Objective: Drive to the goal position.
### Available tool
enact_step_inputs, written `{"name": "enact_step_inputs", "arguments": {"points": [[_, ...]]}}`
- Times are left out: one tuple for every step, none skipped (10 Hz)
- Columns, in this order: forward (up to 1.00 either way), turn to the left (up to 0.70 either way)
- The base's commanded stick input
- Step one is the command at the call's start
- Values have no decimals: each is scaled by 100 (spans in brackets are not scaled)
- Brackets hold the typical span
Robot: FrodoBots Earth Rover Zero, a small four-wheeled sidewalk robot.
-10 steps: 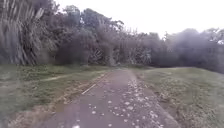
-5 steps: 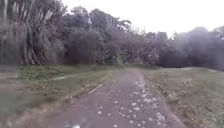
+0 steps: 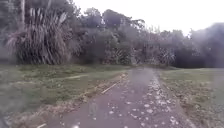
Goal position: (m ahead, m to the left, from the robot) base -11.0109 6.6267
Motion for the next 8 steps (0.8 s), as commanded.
{"name": "enact_step_inputs", "arguments": {"points": [[0,60],[0,60],[0,60],[0,60],[0,60],[0,60],[0,60],[0,60]]}}
